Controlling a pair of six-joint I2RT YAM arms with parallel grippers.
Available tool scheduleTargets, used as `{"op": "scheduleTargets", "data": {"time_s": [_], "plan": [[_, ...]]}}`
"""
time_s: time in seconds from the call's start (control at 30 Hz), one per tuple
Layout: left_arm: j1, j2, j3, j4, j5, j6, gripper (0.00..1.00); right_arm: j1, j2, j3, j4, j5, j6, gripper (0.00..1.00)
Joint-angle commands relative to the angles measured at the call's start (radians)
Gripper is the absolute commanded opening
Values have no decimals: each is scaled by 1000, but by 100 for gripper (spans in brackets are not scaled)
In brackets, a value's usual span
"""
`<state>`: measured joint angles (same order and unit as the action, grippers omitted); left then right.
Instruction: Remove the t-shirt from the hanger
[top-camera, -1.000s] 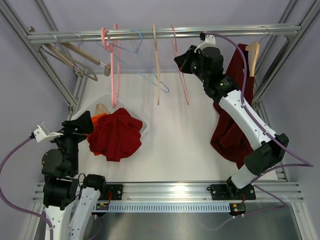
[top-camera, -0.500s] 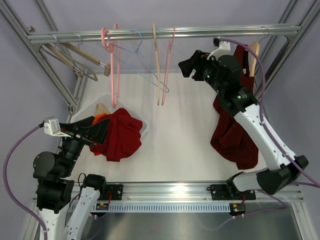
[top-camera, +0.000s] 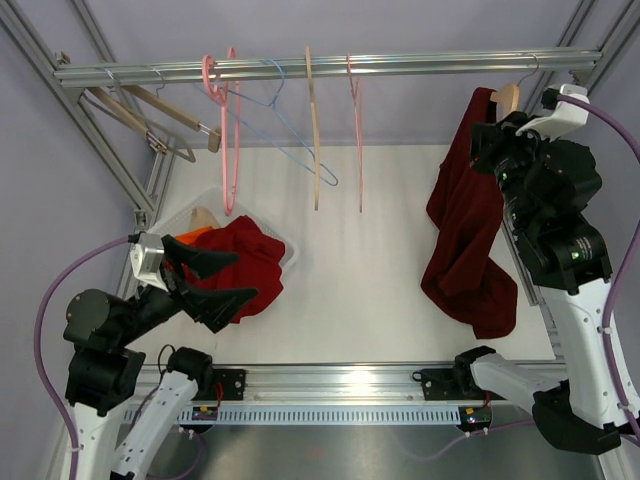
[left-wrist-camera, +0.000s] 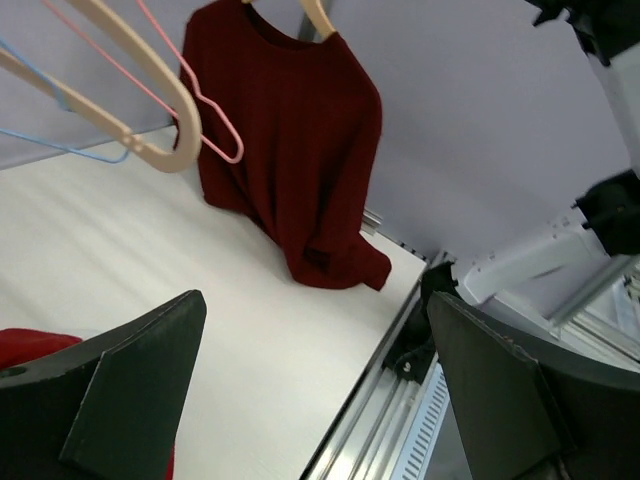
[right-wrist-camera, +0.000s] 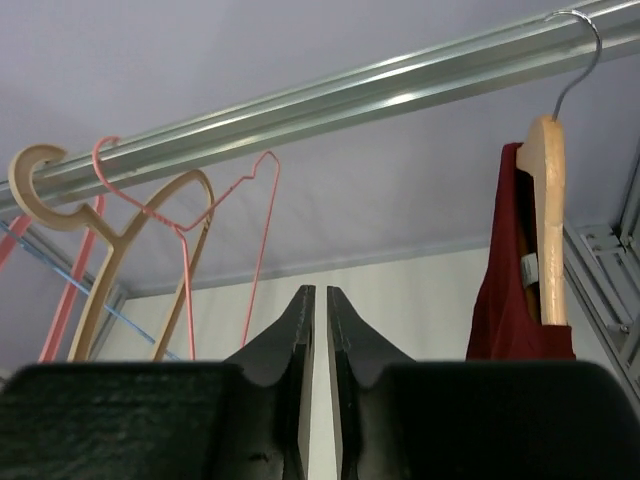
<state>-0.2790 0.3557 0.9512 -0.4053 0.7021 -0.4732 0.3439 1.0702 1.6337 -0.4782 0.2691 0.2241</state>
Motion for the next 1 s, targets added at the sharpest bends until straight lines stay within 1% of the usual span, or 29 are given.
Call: {"op": "scheduleTargets", "data": {"time_s": [0.0, 0.03, 0.07, 0.1, 0.13, 0.17, 0.2, 0.27, 0.3, 0.33, 0.37, 0.4, 0.43, 0.47, 0.5, 0.53, 0.57, 0.6, 0.63, 0.67, 0.7, 0.73, 0.77, 0.8, 0.83, 0.87, 0.9, 0.93, 0.97], "plan": [[-41, -9, 14, 11, 80, 59, 99, -8, 4, -26, -88, -45, -11, 15], [-46, -9, 23, -13, 32, 77, 99, -9, -9, -46, -68, -97, -3, 15], [-52, -12, 26, -54, 1, 112, 99, -9, -24, -67, -60, -190, -2, 13], [-55, -14, 26, -69, -62, 123, 99, -9, -32, -92, -69, -209, 4, 13], [-57, -18, 23, -81, -82, 128, 98, -8, -39, -101, -72, -211, 12, 12], [-58, -24, 8, -84, -95, 128, 98, -9, -56, -113, -69, -209, 26, 1], [-60, -29, -2, -84, -108, 124, 98, -9, -62, -138, -59, -220, 40, 0], [-58, -35, -17, -82, -145, 113, 97, -8, -55, -181, -16, -400, 119, 0], [-60, -44, -19, -84, -195, 113, 97, -3, -43, -233, 24, -454, 147, 0], [-58, -50, -16, -83, -214, 114, 97, 12, -33, -274, 61, -478, 203, 0], [-58, -55, -9, -82, -226, 117, 97, 76, -29, -331, 114, -460, 222, 0], [-58, -58, -3, -84, -237, 117, 97, 114, -29, -436, 212, -432, 237, 1], [-58, -58, 1, -89, -240, 117, 97, 148, -21, -475, 243, -362, 259, 2], [-58, -58, 7, -93, -242, 116, 97, 190, -23, -510, 259, -325, 258, 4], [-60, -55, 21, -96, -234, 114, 96, 193, -27, -511, 256, -286, 255, 5], [-58, -46, 26, -104, -222, 113, 96, 193, -59, -503, 250, -201, 239, 5], [-58, -41, 27, -105, -205, 105, 95, 193, -79, -485, 237, -153, 216, 5], [-58, -35, 32, -105, -170, 102, 95, 191, -93, -421, 201, -121, 187, 7], [-58, -26, 32, -104, -155, 91, 95, 191, -101, -323, 170, -54, 113, 16], [-60, -21, 34, -102, -142, 91, 95, 191, -95, -269, 130, -13, 71, 21], [-60, -18, 34, -102, -127, 91, 95, 184, -84, -211, 45, 30, 34, 25], [-58, -17, 34, -101, -121, 96, 95, 173, -63, -162, 17, 100, -38, 34], [-60, -15, 32, -102, -116, 99, 95, 150, -50, -76, -11, 117, -67, 39], [-58, -14, 31, -102, -99, 102, 95, 117, -38, -33, -66, 119, -81, 42], [-58, -12, 31, -102, -90, 104, 95, 36, -24, 3, -92, 114, -97, 45], [-60, 0, 32, -102, -78, 108, 95, 3, 8, 70, -118, 119, -109, 56], [-61, 6, 35, -101, -55, 110, 95, -25, 28, 106, -179, 134, -117, 59], [-78, 12, 43, -102, -50, 116, 95, -57, 72, 136, -212, 186, -127, 64], [-92, 25, 46, -101, -50, 119, 95, -66, 91, 179, -239, 203, -135, 68]]}}
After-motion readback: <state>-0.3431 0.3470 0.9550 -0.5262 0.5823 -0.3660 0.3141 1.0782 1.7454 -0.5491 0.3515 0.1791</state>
